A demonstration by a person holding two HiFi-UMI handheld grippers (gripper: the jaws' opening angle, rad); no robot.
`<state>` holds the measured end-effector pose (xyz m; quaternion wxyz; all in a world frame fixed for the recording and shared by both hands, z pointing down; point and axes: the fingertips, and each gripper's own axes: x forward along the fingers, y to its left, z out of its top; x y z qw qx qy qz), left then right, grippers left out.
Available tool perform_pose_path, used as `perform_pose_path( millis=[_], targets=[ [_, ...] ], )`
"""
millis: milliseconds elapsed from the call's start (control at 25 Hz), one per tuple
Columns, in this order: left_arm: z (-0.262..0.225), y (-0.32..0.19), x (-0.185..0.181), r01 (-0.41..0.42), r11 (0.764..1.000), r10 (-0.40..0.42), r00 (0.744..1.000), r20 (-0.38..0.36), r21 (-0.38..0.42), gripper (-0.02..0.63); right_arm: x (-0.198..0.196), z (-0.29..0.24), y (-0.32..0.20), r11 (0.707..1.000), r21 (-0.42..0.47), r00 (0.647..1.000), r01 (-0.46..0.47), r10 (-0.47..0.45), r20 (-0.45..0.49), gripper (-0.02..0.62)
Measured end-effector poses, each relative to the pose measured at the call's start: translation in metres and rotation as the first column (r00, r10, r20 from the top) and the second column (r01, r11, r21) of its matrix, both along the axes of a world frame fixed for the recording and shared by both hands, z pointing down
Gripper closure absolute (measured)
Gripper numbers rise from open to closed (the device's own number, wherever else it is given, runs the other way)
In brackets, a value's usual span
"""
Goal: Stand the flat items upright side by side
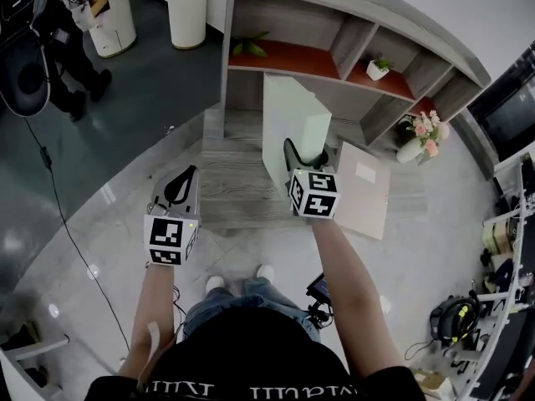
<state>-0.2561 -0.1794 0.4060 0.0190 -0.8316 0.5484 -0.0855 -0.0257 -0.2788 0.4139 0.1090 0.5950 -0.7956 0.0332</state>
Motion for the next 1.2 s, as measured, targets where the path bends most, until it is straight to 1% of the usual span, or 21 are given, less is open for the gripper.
perform_pose_path(
  millis=[120, 200, 240, 320, 400, 480, 640, 880, 1000, 1200],
  targets=[
    [0.001, 0.001, -0.002, -0.016, 1.0, 0.016, 1.0, 0.008, -0.004, 0.594, 0.002, 0.008, 0.009, 0.998, 0.018, 0.997, -0.058, 0.057, 0.051, 0.318],
    [0.001, 0.001, -0.004, -0.024, 1.0, 0.024, 1.0, 0.013, -0.004, 0.594, 0.001, 0.013, 0.014, 0.997, -0.011, 0.995, -0.073, 0.073, 0.061, 0.313],
    [0.001, 0.002, -0.005, -0.029, 1.0, 0.029, 1.0, 0.013, -0.005, 0.594, -0.001, 0.017, 0.017, 0.997, -0.04, 0.996, -0.071, 0.073, 0.056, 0.31],
    [0.002, 0.003, -0.008, -0.039, 0.999, 0.039, 0.999, 0.011, -0.008, 0.594, -0.007, 0.03, 0.022, 0.99, -0.128, 0.998, -0.054, 0.059, 0.03, 0.307],
    [0.004, 0.005, -0.009, -0.054, 0.998, 0.054, 0.998, 0.012, -0.01, 0.594, -0.016, 0.049, 0.029, 0.972, -0.233, 1.0, -0.026, 0.027, 0.001, 0.304],
    [0.008, 0.007, -0.011, -0.072, 0.997, 0.072, 0.997, 0.016, -0.016, 0.594, -0.025, 0.065, 0.036, 0.957, -0.291, 1.0, -0.01, 0.008, -0.008, 0.296],
    [0.013, 0.01, -0.02, -0.096, 0.995, 0.097, 0.995, 0.022, -0.028, 0.594, -0.042, 0.074, 0.044, 0.944, -0.329, 1.0, -0.023, 0.025, 0.002, 0.29],
    [0.018, 0.013, -0.036, -0.103, 0.994, 0.104, 0.994, 0.017, -0.028, 0.594, -0.061, 0.078, 0.041, 0.928, -0.37, 0.999, -0.054, 0.053, -0.011, 0.287],
    [0.019, 0.013, -0.047, -0.093, 0.995, 0.093, 0.996, 0.014, -0.026, 0.594, -0.07, 0.08, 0.038, 0.916, -0.397, 0.998, -0.058, 0.062, -0.003, 0.287],
    [0.02, 0.009, -0.065, -0.061, 0.998, 0.061, 0.998, 0.003, -0.031, 0.594, -0.09, 0.08, 0.026, 0.914, -0.402, 0.999, -0.049, 0.049, -0.01, 0.287]
  ],
)
